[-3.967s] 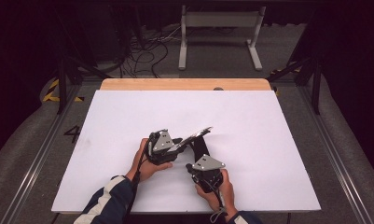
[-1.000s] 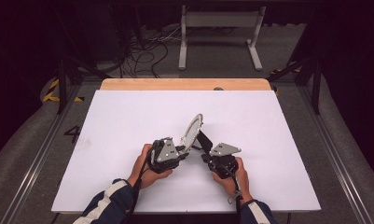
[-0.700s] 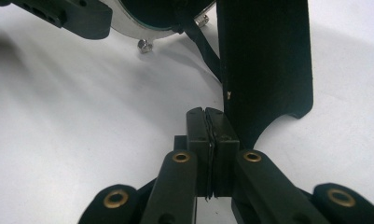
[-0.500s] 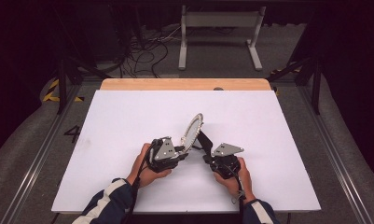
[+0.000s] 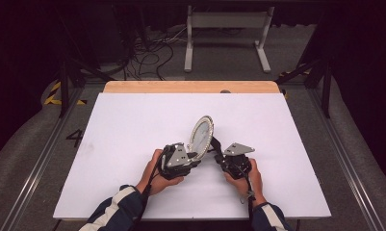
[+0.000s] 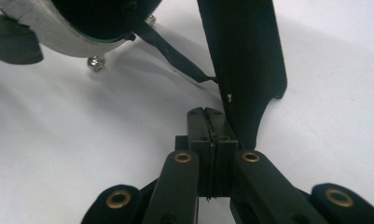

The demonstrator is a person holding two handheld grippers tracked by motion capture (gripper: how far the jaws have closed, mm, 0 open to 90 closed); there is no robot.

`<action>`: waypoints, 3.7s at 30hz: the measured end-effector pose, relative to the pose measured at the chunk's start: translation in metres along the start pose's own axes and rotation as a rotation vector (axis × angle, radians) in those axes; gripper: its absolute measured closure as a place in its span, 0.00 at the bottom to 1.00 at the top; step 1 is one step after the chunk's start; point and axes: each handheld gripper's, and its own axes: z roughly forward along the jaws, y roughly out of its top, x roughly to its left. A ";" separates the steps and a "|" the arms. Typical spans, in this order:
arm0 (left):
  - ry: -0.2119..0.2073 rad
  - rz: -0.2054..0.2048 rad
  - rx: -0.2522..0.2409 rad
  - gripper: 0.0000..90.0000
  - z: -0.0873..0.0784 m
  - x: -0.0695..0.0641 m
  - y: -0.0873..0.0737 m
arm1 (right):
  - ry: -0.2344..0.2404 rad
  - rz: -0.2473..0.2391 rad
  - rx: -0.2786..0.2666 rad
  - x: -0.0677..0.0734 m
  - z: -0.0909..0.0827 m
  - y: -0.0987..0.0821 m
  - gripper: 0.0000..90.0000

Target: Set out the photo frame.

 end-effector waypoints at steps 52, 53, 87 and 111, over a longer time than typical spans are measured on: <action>0.205 -0.253 0.046 0.21 -0.137 0.009 -0.107 | 0.043 0.026 -0.212 0.057 0.002 0.028 0.50; 0.215 -0.259 0.048 0.21 -0.140 0.008 -0.109 | 0.041 0.029 -0.213 0.057 0.004 0.029 0.49; 0.220 -0.264 0.091 0.21 -0.142 0.002 -0.116 | 0.084 0.086 -0.216 0.033 0.011 0.040 0.73; 0.031 -0.225 0.024 0.22 -0.050 0.045 -0.047 | 0.181 0.064 -0.160 0.020 0.003 0.039 0.76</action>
